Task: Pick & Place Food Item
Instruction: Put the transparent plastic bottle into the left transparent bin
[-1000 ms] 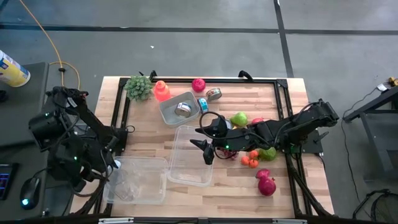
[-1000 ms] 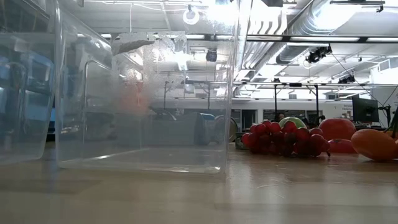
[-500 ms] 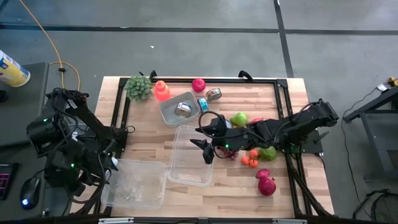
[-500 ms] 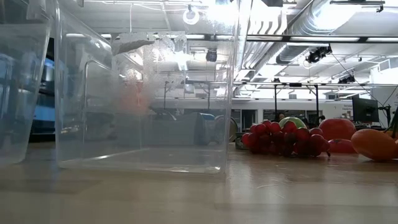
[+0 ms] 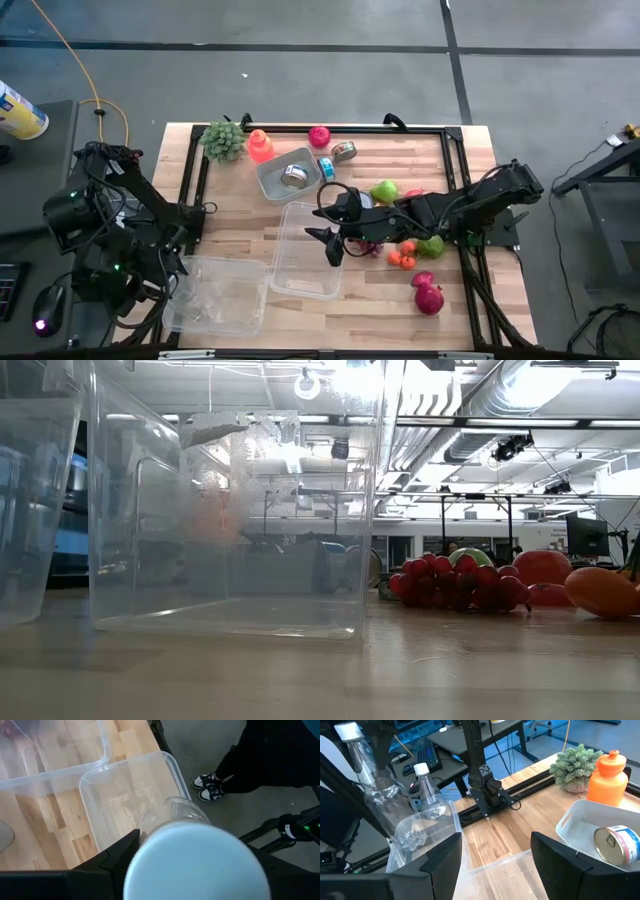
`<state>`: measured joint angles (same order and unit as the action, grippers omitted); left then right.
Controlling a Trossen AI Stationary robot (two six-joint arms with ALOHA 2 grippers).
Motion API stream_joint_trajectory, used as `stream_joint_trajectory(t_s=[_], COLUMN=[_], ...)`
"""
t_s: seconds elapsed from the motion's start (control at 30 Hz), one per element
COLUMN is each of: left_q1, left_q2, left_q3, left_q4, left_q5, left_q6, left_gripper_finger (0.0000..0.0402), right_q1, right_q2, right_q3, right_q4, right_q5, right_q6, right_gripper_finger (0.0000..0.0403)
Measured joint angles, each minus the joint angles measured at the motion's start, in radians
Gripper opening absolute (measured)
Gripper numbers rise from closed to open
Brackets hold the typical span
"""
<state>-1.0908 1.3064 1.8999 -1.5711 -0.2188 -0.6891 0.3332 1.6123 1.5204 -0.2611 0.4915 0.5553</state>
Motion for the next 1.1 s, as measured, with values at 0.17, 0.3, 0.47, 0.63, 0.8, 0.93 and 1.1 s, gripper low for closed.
stream_joint_trajectory(t_s=[0.17,0.3,0.47,0.63,0.8,0.93,1.1], left_q1=[0.0,-0.006,-0.008,-0.007,-0.005,0.004,0.004], left_q2=[0.002,0.026,0.047,0.042,0.042,0.042,0.042], left_q3=[-0.006,-0.006,-0.007,-0.007,-0.007,-0.007,-0.007], left_q4=[-0.001,0.0,0.001,0.001,0.001,0.001,0.015], left_q5=[-0.042,-0.077,-0.116,-0.215,-0.222,-0.221,-0.21], left_q6=[0.036,0.114,0.196,0.268,0.275,0.282,0.311], left_gripper_finger=[0.0223,0.0224,0.0224,0.0224,0.0224,0.0224,0.0225], right_q1=[0.0,-0.004,-0.007,-0.008,-0.007,-0.007,-0.007], right_q2=[0.0,0.0,0.0,0.0,0.0,0.0,-0.001], right_q3=[0.0,0.0,0.0,0.0,0.0,0.0,0.0], right_q4=[0.001,-0.005,-0.012,-0.012,-0.012,-0.012,-0.012], right_q5=[0.002,0.002,-0.001,-0.001,-0.001,-0.001,-0.001], right_q6=[-0.002,-0.003,-0.002,-0.002,-0.002,0.001,0.03], right_gripper_finger=[0.0224,0.0224,0.0224,0.0224,0.0224,0.0224,0.0224])
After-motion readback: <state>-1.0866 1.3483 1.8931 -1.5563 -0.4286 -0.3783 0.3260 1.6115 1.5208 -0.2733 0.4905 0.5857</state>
